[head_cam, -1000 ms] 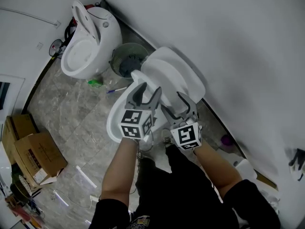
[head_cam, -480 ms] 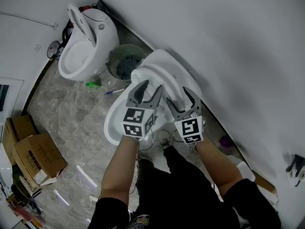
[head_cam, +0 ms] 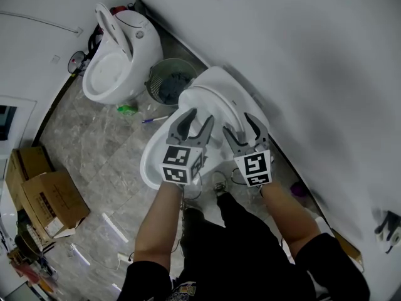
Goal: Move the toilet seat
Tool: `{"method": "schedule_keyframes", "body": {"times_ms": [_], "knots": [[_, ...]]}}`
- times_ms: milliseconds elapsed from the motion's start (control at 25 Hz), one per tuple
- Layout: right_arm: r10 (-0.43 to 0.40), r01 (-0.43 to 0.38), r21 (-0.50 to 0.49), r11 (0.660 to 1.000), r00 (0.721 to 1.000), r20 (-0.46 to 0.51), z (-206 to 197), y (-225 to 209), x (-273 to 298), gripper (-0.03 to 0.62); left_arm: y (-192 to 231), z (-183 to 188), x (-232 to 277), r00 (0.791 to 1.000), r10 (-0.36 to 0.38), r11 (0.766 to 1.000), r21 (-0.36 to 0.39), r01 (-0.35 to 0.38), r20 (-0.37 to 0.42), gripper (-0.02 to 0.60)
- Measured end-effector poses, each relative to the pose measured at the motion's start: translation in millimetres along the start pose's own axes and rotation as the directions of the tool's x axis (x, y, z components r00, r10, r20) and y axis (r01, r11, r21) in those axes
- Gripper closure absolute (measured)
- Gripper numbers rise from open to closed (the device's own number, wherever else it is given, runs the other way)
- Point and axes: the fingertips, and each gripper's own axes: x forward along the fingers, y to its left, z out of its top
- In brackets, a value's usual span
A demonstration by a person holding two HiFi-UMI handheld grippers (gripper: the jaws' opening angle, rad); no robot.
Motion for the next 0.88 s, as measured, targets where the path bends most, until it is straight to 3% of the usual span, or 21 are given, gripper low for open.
{"method": "schedule_keyframes", "body": {"times_ms": [320, 480, 600, 760, 880], "knots": [[0.038, -0.037, -0.016, 0.999, 0.997, 0.073, 29.5, 8.7, 1.2, 0.295, 19.0, 1.7, -37.6, 0.996, 0.082, 0.997, -0.006, -0.082, 0.025, 0.416], [0.077, -0.073, -0.036, 0.997, 0.988, 0.13, 52.9, 29.8, -4.9, 0.314, 31.5, 0.3, -79.7, 0.988, 0.14, 0.99, -0.038, -0.138, 0.063, 0.504], [0.117, -0.112, -0.039, 0.993, 0.979, 0.168, 71.0, 53.4, -17.0, 0.387, 39.1, -3.1, -120.3, 0.979, 0.189, 0.981, -0.054, -0.186, 0.078, 0.551], [0.188, -0.18, -0.058, 0.982, 0.962, 0.199, 90.5, 94.5, -35.7, 0.581, 44.1, -7.2, -181.3, 0.965, 0.246, 0.968, -0.061, -0.242, 0.088, 0.569], [0.261, -0.254, -0.062, 0.965, 0.944, 0.203, 99.3, 134.2, -51.6, 0.588, 44.9, -12.3, -233.8, 0.952, 0.284, 0.959, -0.044, -0.281, 0.117, 0.575]]}}
